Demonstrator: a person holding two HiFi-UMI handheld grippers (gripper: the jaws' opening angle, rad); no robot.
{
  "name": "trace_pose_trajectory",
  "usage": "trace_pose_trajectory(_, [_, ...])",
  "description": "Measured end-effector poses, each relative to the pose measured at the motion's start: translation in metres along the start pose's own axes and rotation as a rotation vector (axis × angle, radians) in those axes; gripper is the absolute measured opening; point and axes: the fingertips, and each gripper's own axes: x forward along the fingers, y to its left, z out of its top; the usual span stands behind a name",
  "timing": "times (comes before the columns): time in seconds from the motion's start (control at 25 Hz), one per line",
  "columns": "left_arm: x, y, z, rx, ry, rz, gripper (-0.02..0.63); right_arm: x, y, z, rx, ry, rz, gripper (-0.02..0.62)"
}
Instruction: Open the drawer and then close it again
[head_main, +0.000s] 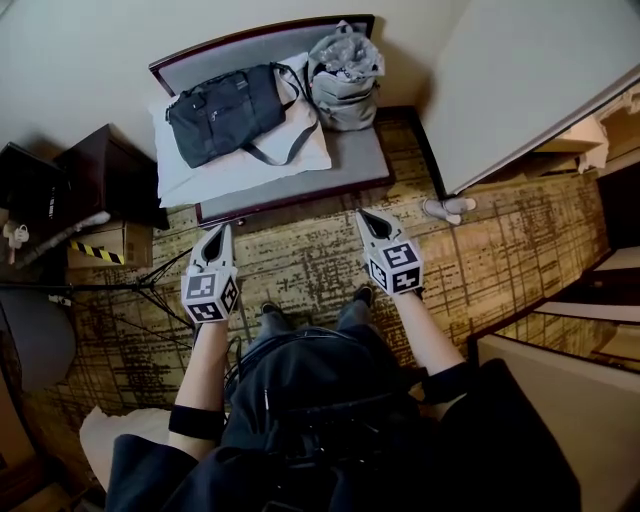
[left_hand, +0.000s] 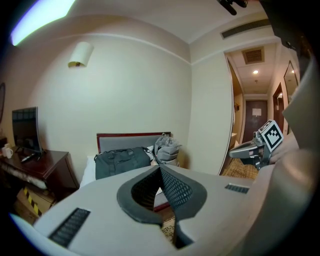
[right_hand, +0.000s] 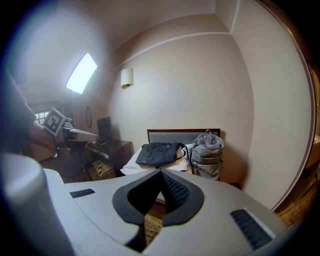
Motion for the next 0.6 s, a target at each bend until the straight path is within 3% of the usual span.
trace_pose_trajectory(0.6, [0.003, 0.002, -0.019, -0.016, 0.037, 0.012, 0.000, 0.001, -0.009, -0.008, -0.009, 0.022, -0.013, 0.000])
